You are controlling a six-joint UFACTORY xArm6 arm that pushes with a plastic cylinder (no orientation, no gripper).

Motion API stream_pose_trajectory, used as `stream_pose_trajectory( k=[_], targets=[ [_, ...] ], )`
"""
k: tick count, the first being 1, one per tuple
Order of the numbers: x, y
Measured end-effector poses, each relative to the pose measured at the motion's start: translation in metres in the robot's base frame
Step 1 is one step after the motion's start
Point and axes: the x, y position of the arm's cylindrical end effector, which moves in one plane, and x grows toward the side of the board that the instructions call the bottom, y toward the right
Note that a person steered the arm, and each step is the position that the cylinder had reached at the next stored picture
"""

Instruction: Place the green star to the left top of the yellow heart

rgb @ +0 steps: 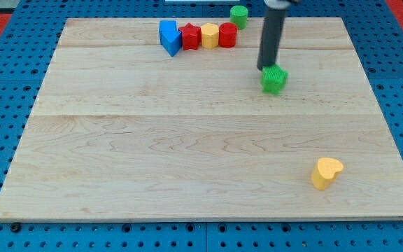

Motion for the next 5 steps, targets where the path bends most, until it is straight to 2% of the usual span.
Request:
stream_pose_trajectory(
  k=[1,3,4,5],
  targets=[
    [0.029,0.019],
    [-0.009,0.032],
    [0.036,-0.005],
    [0.081,0.041]
  ],
)
